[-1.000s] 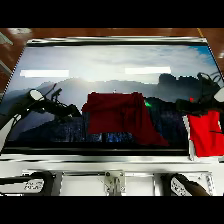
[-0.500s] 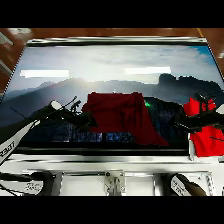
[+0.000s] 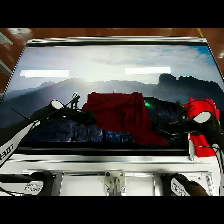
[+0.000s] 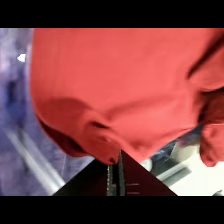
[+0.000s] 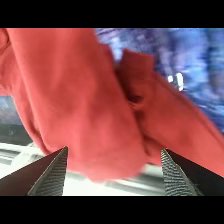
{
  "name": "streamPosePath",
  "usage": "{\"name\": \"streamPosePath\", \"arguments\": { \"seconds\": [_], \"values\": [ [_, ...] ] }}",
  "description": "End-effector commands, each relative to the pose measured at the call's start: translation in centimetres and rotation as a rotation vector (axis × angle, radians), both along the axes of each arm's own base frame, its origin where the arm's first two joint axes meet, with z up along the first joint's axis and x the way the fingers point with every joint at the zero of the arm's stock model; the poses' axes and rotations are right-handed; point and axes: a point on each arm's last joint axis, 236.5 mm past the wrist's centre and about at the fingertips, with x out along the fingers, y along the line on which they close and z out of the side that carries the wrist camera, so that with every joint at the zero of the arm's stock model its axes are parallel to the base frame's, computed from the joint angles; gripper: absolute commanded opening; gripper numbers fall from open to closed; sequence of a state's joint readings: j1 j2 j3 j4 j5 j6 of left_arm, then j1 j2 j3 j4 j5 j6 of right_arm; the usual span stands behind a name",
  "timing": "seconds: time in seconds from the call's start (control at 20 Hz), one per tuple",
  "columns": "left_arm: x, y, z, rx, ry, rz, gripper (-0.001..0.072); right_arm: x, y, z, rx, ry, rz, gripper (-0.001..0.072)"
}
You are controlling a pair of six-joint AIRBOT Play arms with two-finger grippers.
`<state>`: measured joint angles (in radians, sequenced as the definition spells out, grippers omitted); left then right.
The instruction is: Fold the shirts.
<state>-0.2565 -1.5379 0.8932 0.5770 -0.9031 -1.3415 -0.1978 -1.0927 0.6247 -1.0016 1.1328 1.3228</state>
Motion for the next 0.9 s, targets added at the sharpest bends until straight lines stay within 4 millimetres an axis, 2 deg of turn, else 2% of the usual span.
{"name": "streamPosePath", "arguments": {
  "seconds": [0.0,0.1,0.15,0.2,0.3,0.35,0.45,0.5,0.6,0.65,0.7,0.75,0.8,0.85],
  "values": [
    [0.6,-0.2,2.2,-0.018,-0.066,-0.003,0.004,-0.4,3.1,-2.5,0.004,0.02,0.035,0.0692],
    [0.8,-0.3,3.1,-0.023,-0.095,-0.009,0.0039,-1.3,4.3,-4.2,0.004,0.086,0.06,0.0689],
    [0.9,-0.3,3.5,-0.026,-0.104,-0.01,0.004,-1.6,4.6,-4.8,0.005,0.106,0.074,0.047],
    [1.0,-0.3,4.0,-0.028,-0.119,-0.011,0.0039,-1.7,4.7,-4.8,0.005,0.113,0.073,0.0088],
    [1.9,0.2,5.7,-0.019,-0.193,-0.022,0.0036,-0.8,4.8,-3.3,0.016,0.076,0.059,0.0065],
    [2.7,0.9,7.0,0.013,-0.262,-0.027,0.0035,0.7,4.6,-1.3,0.015,0.006,0.058,0.0065],
    [4.8,2.9,12.1,0.082,-0.442,-0.008,0.0035,5.0,3.7,5.3,0.002,-0.217,0.029,0.0065],
    [5.7,4.1,16.3,0.1,-0.55,0.013,0.0035,7.3,2.9,9.9,-0.009,-0.362,0.0,0.0065],
    [6.5,6.7,26.6,0.114,-0.812,0.078,0.0036,10.7,0.2,21.9,-0.054,-0.701,-0.094,0.0064],
    [6.1,8.1,32.4,0.106,-0.949,0.134,0.0037,11.1,-1.2,27.6,-0.06,-0.837,-0.168,0.0064],
    [4.9,9.5,38.6,0.093,-1.098,0.196,0.0037,10.7,-1.9,33.1,-0.059,-0.96,-0.214,0.0064],
    [3.0,10.6,44.3,0.076,-1.241,0.252,0.0037,9.7,-1.9,37.4,-0.06,-1.055,-0.222,0.0064],
    [0.7,11.4,48.9,0.056,-1.359,0.295,0.0037,8.4,-1.6,41.4,-0.063,-1.144,-0.212,0.0064],
    [-1.8,12.0,52.8,0.034,-1.46,0.33,0.0037,7.1,-1.0,44.6,-0.047,-1.215,-0.206,0.0064]
  ]
}}
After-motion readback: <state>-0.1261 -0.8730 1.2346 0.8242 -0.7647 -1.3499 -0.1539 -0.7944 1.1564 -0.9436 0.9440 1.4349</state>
